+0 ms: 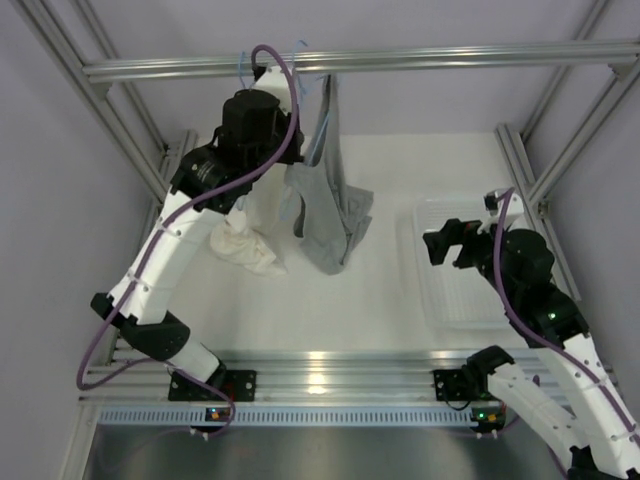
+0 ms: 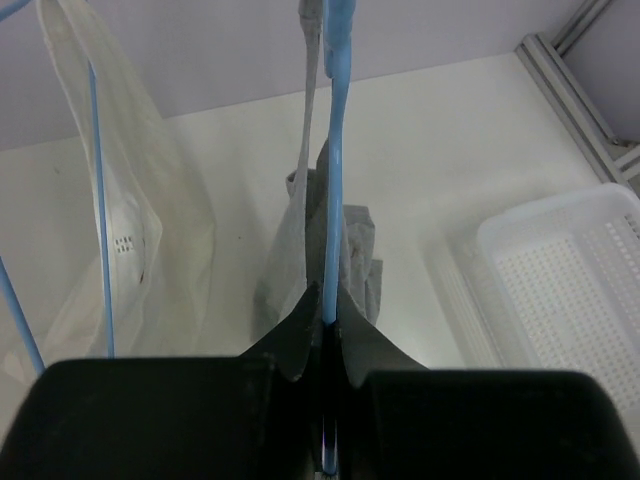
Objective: Remove the tank top from the hanger
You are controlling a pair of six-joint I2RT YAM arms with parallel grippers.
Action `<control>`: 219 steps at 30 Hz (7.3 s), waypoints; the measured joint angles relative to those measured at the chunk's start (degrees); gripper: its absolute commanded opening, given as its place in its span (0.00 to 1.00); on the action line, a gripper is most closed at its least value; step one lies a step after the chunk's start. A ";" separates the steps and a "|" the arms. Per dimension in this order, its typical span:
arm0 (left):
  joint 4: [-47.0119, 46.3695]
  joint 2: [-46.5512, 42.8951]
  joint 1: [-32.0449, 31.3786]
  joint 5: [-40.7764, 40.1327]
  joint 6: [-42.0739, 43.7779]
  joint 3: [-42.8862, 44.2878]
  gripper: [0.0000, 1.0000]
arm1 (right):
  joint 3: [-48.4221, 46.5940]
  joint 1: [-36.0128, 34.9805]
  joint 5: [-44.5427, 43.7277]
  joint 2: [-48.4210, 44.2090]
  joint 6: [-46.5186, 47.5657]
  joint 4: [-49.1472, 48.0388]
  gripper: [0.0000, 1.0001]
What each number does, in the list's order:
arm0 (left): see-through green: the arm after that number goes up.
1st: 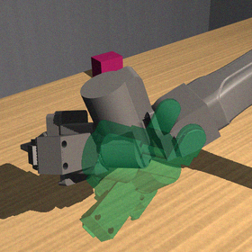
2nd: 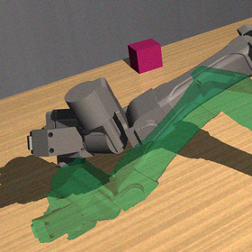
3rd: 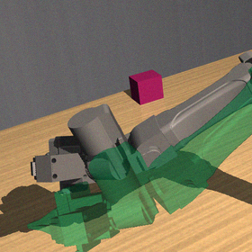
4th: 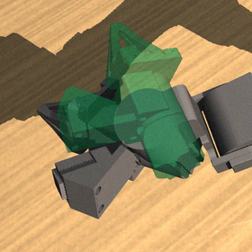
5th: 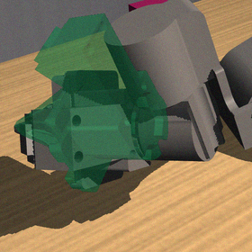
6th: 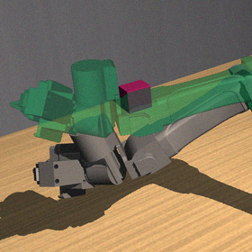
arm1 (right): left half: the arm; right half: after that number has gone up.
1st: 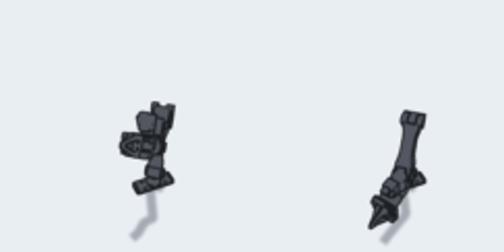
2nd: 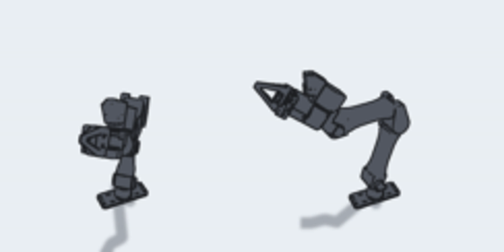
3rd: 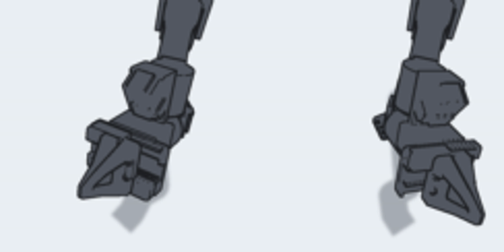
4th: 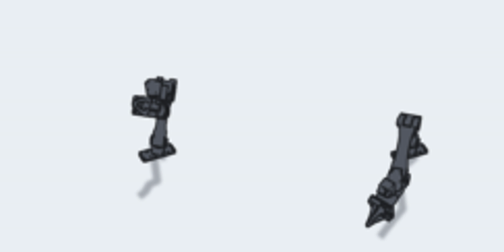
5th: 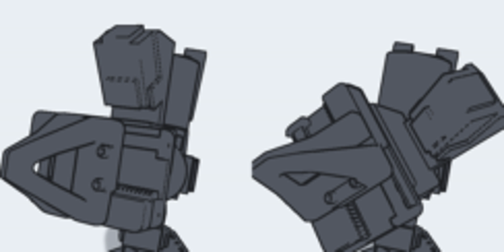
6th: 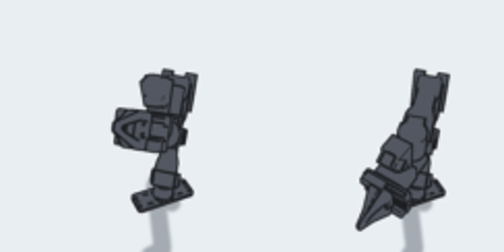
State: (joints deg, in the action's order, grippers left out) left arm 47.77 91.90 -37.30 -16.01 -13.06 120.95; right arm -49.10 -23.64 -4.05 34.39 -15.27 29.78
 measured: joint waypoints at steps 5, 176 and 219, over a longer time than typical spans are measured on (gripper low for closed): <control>-1.14 -8.07 -0.02 3.91 -2.23 -11.37 0.00 | 0.04 0.00 2.51 1.84 -0.28 -3.23 0.99; 1.60 9.66 2.64 -6.62 -2.01 7.96 0.00 | -4.90 -18.18 -13.81 16.33 -0.79 -8.15 0.99; -7.30 -59.58 4.55 9.29 -3.96 -58.12 0.99 | 0.94 -32.70 -1.01 53.99 2.89 -30.71 0.99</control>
State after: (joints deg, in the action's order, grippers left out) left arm 40.47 32.32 -32.75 -6.72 -17.02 62.83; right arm -48.16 -56.34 -5.06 88.38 -12.38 -0.93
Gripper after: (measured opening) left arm 0.990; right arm 0.993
